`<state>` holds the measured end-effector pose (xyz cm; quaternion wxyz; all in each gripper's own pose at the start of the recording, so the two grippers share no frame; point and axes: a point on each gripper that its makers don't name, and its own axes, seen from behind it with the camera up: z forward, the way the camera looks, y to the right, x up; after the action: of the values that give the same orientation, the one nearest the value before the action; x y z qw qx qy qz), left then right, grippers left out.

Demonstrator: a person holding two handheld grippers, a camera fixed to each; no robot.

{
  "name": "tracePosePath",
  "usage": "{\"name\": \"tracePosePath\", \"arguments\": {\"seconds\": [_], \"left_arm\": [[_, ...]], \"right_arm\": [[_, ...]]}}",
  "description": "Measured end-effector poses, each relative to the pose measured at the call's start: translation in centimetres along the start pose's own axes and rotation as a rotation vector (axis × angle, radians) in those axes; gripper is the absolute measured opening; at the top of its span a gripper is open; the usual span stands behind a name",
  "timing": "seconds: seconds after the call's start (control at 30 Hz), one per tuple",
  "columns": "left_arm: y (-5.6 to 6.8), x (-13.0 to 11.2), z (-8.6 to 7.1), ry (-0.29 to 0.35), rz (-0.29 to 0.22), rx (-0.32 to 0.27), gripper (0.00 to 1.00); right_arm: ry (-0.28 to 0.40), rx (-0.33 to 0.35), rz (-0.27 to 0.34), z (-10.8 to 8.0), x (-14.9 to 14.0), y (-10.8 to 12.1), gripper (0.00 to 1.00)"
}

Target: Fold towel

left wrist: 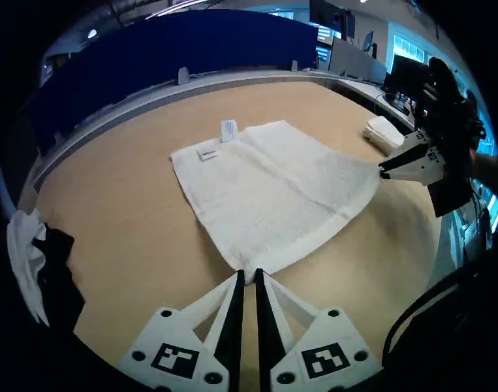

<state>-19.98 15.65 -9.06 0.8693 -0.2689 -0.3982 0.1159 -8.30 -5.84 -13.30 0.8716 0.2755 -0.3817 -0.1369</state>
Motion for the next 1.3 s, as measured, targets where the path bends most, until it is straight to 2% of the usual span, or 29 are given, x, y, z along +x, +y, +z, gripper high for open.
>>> {"name": "tracePosePath", "arguments": {"seconds": [0.2,0.5,0.8,1.0,1.1,1.3], "left_arm": [[0.1,0.9,-1.8,0.019,-0.029,0.010,0.12],[1.0,1.8,-4.4,0.037,-0.074,0.019,0.12],[1.6,3.1,-6.5,0.063,-0.142,0.029,0.12],[2.0,3.6,-7.8,0.075,-0.155,0.030,0.12],[2.0,3.5,-8.0,0.075,-0.161,0.028,0.12],[1.8,3.1,-7.5,0.070,-0.163,0.033,0.12]], "right_arm": [[0.019,-0.001,-0.003,-1.7,1.4,-0.4,0.17],[0.044,-0.014,-0.002,-4.3,2.8,-1.1,0.17],[0.069,-0.020,0.034,-6.2,3.9,-1.8,0.17],[0.070,-0.009,0.042,-7.4,3.9,-2.5,0.17],[0.064,-0.007,0.035,-7.7,3.7,-2.7,0.17],[0.050,-0.003,0.030,-7.5,3.5,-2.8,0.17]]}}
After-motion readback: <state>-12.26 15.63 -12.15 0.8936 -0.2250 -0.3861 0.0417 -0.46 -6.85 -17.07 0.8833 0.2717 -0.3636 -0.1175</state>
